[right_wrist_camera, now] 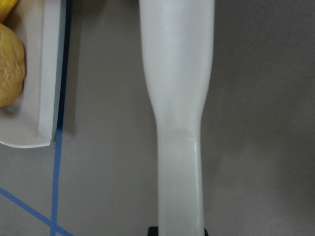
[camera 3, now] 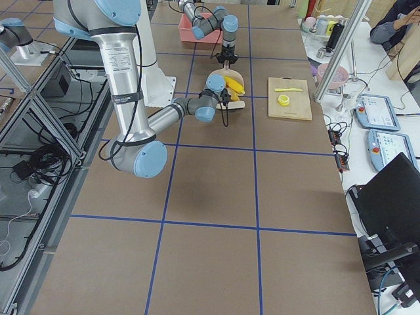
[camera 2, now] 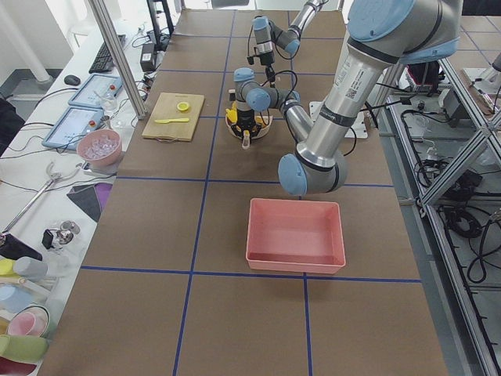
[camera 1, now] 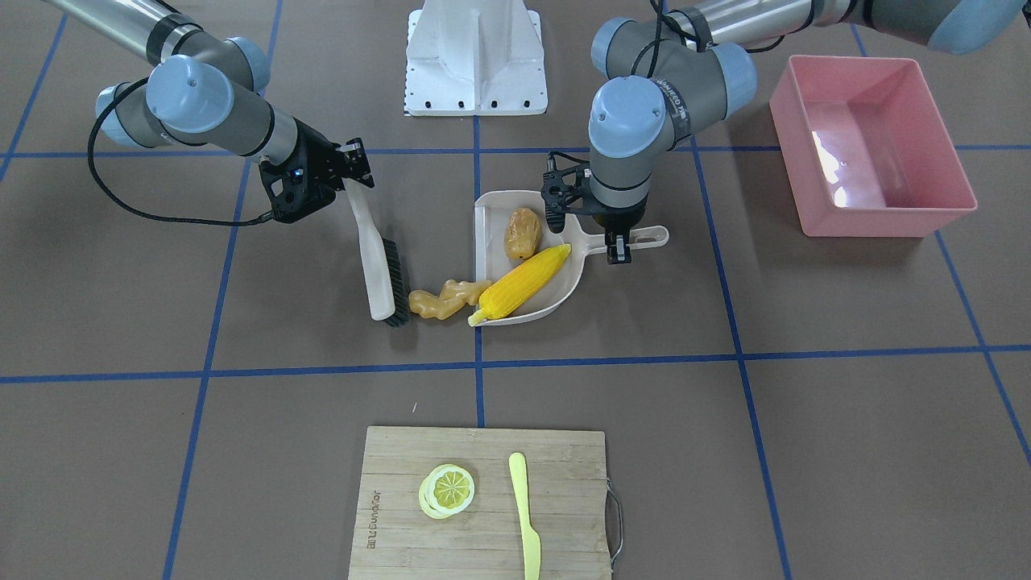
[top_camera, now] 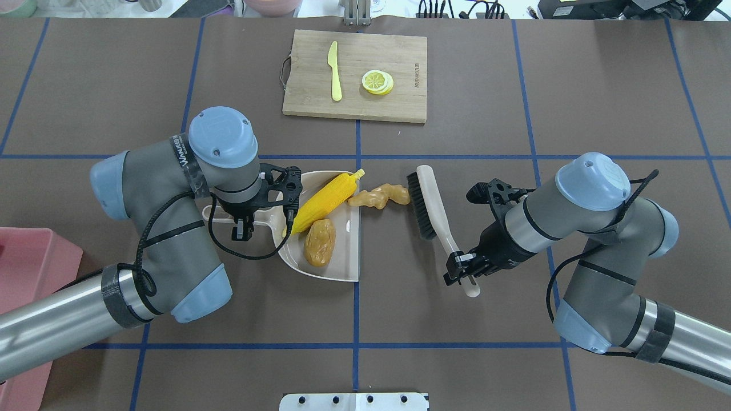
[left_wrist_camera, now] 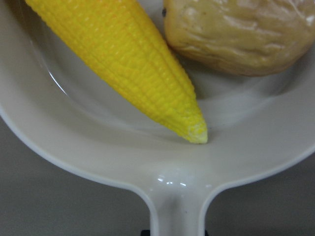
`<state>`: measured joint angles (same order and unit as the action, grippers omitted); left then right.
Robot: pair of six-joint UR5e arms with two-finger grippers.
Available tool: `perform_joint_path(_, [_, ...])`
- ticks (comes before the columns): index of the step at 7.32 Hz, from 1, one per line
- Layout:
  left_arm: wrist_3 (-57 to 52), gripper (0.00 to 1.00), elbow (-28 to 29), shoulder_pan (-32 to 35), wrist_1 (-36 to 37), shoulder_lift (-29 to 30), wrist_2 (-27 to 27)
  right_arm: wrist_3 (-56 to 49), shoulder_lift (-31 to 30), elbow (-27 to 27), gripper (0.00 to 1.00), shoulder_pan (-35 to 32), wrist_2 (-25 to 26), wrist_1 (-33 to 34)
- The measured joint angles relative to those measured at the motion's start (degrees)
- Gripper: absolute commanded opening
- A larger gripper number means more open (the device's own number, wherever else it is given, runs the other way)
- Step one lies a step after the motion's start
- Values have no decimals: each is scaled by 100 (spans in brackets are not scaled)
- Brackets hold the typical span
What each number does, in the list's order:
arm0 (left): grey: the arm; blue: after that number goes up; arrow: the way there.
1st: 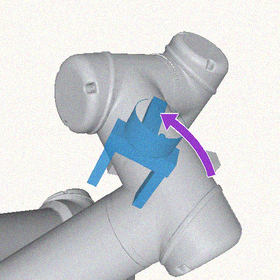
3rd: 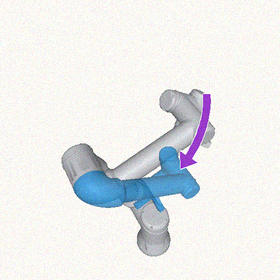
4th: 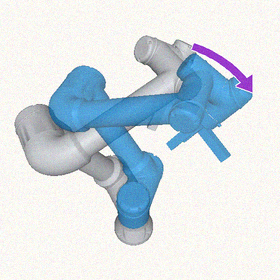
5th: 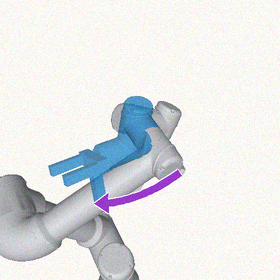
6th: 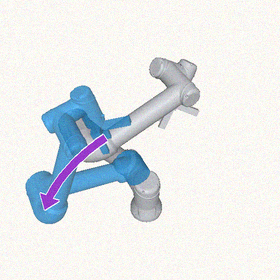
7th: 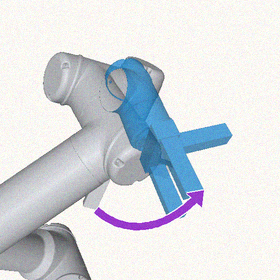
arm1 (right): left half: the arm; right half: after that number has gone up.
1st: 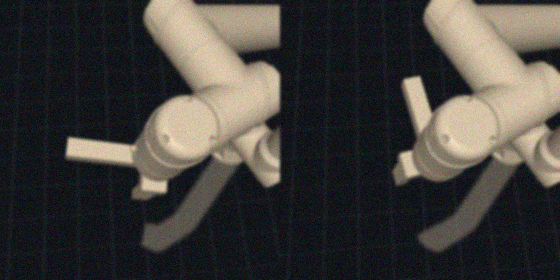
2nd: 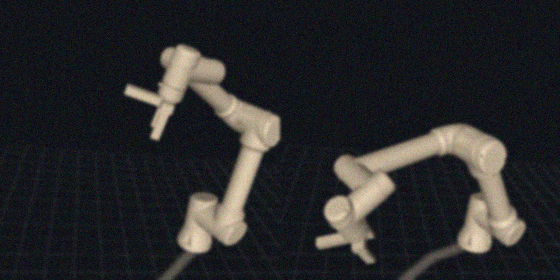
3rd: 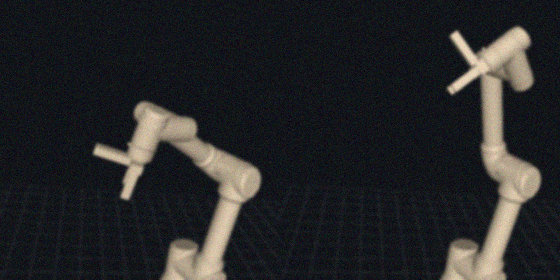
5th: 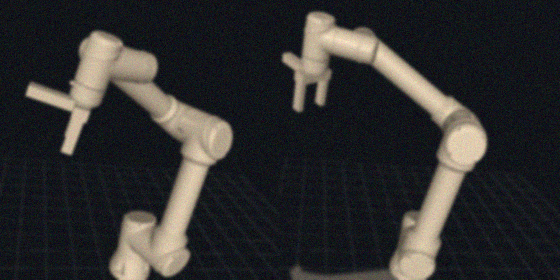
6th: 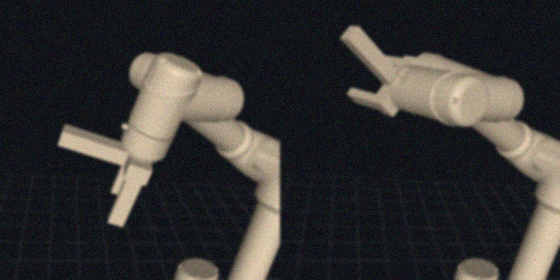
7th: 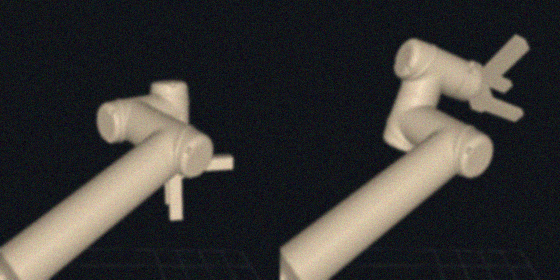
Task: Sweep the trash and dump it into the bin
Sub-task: 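Lift the brush back and reposition it behind the ginger with the right gripper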
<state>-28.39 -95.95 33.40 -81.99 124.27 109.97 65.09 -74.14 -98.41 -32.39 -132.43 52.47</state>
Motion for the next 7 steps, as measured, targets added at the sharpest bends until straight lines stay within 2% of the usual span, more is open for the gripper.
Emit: perform_joint_path(7, [-77,0,-76,244,41,-97,35,284,526,184,0,11,15,28])
